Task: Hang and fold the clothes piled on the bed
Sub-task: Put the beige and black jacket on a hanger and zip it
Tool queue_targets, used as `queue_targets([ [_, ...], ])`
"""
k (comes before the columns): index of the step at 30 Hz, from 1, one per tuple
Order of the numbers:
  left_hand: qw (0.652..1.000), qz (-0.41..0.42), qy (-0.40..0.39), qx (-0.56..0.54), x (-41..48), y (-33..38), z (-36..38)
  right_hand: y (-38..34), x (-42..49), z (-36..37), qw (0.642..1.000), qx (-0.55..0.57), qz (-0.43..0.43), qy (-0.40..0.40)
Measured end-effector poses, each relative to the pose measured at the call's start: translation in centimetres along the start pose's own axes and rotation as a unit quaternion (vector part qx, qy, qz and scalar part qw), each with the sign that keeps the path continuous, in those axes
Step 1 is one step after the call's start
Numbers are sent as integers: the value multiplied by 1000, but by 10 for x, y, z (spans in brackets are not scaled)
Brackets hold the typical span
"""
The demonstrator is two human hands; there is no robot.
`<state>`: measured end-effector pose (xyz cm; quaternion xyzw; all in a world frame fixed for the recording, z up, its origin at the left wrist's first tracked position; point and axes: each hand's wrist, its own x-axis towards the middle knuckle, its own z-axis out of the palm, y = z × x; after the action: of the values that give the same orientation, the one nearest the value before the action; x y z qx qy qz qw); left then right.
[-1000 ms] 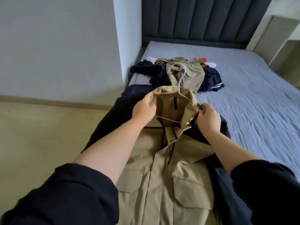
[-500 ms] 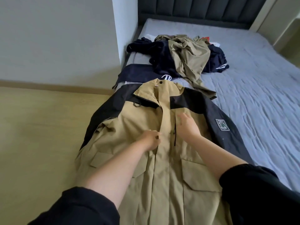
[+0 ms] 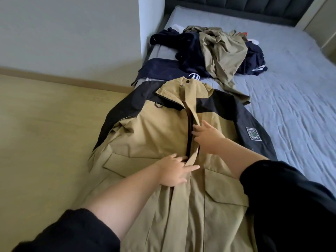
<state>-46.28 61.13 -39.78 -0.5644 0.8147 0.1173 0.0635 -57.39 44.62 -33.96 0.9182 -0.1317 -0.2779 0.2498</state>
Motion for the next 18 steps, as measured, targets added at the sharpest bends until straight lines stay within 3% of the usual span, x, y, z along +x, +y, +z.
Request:
queue_targets([
  [3, 998, 3, 42, -53, -14, -3, 1, 0, -15, 23, 994, 86, 59, -29],
  [5, 971, -101, 112, -188, -14, -2, 3, -5, -27, 40, 979, 178, 82, -60],
  [7, 874, -276, 201, -346, -8, 0, 2, -15, -36, 52, 956, 261, 94, -90],
  [8, 814, -347, 227, -406, -2, -1, 2, -21, -38, 57, 946, 292, 102, -95],
  [9, 778, -386, 228, -440, 4, -4, 3, -26, -39, 59, 935, 324, 112, -95],
  [10, 771, -397, 207, -452, 9, -5, 4, -30, -38, 60, 922, 353, 128, -94],
  [13, 821, -389, 107, -403, 22, 0, 7, -34, -32, 52, 900, 396, 148, -105],
  [18, 852, -394, 19, -344, 33, 3, 16, -35, -15, 40, 856, 471, 198, -75],
])
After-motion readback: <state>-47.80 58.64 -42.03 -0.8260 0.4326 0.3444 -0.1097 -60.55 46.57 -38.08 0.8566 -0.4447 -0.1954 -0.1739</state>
